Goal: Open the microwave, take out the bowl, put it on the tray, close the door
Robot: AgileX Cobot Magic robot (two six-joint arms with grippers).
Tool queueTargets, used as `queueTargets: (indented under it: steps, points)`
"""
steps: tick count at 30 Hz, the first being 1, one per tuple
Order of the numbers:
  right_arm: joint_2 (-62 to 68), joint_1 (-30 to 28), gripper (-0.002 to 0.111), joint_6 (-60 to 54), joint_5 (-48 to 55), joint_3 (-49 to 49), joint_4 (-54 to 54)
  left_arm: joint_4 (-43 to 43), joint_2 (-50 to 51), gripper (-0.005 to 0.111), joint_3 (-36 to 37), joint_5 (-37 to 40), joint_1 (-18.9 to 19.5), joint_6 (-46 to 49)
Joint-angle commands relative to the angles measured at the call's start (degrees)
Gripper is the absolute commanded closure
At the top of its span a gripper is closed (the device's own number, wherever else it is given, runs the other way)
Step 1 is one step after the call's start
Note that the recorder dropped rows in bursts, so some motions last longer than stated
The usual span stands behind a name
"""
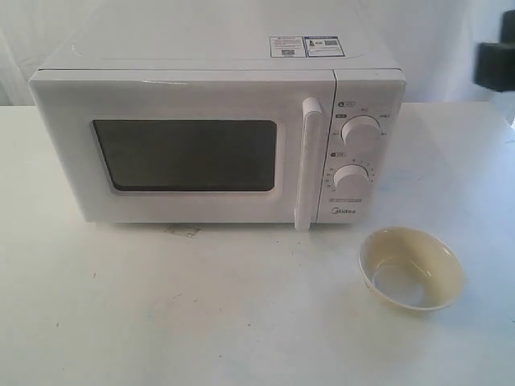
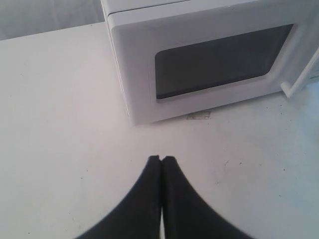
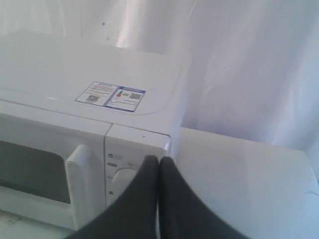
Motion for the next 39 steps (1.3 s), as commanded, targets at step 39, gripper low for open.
queueTargets:
  steps: [39]
  points:
    - [-34.8,-24.9,0.108,-55.5,-25.1,32.1,48.3,-0.3,-0.3,0.107,-0.1,0.2,-0.4,-0.2]
